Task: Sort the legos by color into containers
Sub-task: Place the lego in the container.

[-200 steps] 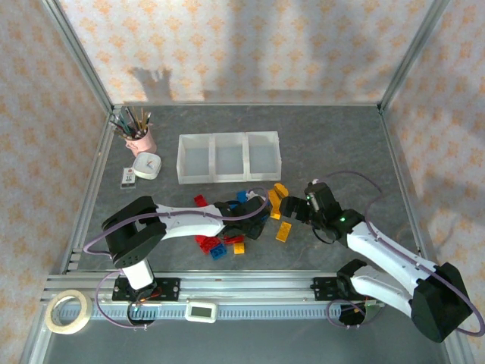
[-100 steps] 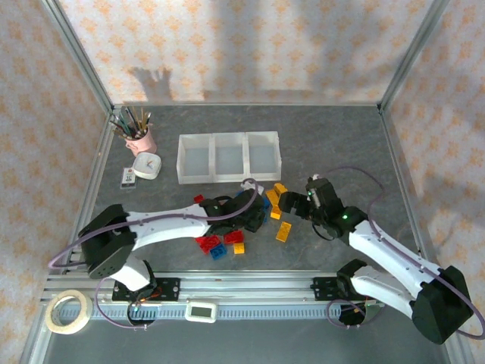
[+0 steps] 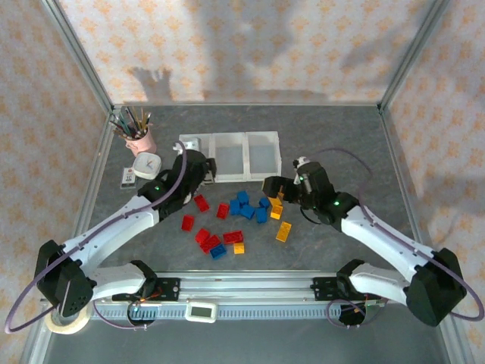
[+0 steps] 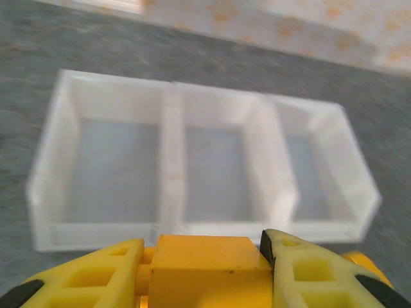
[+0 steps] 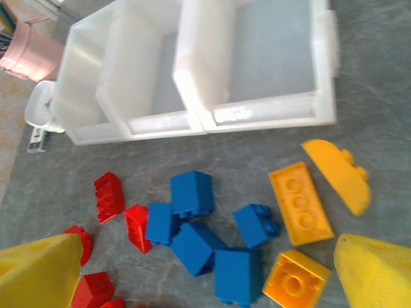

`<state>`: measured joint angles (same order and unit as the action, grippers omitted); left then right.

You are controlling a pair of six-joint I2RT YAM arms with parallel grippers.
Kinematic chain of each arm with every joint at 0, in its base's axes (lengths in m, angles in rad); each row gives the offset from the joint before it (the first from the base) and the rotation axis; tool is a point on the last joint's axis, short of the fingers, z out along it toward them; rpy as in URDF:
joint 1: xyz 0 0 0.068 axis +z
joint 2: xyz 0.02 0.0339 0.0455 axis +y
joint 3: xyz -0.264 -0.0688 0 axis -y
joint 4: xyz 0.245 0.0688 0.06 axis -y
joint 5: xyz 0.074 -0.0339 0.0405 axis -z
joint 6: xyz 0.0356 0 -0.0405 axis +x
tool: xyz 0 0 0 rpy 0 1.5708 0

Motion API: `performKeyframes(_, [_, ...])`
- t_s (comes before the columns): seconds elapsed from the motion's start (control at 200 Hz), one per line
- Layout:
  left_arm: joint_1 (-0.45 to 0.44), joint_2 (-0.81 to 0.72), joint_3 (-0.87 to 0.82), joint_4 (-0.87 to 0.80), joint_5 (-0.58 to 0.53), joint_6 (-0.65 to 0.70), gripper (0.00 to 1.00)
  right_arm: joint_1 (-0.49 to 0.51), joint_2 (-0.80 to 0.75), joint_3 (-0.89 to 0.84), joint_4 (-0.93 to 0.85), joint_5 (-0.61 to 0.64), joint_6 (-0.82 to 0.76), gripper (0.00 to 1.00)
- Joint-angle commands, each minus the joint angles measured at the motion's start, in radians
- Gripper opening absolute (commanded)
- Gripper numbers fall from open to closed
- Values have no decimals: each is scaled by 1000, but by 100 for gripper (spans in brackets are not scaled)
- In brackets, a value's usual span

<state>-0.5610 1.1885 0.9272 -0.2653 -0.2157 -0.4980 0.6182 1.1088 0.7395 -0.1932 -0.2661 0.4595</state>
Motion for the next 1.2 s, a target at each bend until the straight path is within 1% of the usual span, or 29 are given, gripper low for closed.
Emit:
performKeyframes(0.0, [100, 46, 9, 24, -21, 16, 19, 43, 60, 61, 101, 1, -28, 100])
performKeyframes(0.11, [185, 132, 23, 70, 21, 14, 19, 73, 136, 90, 140, 18, -30, 100])
performKeyframes(0.205, [232, 222, 53, 111, 55, 26, 19, 90, 187, 110, 160, 35, -32, 100])
performKeyframes(0.29, [260, 301, 96, 123, 60, 36, 19, 94, 215, 118, 176, 44, -29, 100])
performKeyframes(0.41, [282, 387, 147, 147, 71, 56, 20, 94, 236, 118, 191, 52, -28, 100])
performKeyframes(0.495, [287, 434, 163, 179, 69, 72, 24, 94, 246, 120, 192, 57, -30, 100])
performKeyframes(0.661, [300, 539, 239, 155, 57, 90, 27, 94, 267, 138, 178, 71, -47, 100])
performKeyframes(0.726, [305, 571, 262, 155, 59, 95, 31, 94, 270, 142, 175, 73, -51, 100])
performKeyframes(0.796, [306, 604, 298, 135, 55, 100, 33, 94, 277, 147, 172, 75, -56, 100])
performKeyframes(0.891, [306, 635, 334, 118, 52, 108, 40, 94, 281, 155, 163, 82, -65, 100])
performKeyframes(1.001, [306, 648, 363, 97, 40, 112, 48, 94, 285, 164, 149, 89, -72, 100])
performKeyframes(1.191, [306, 635, 369, 85, 49, 114, 58, 94, 265, 166, 134, 90, -80, 100])
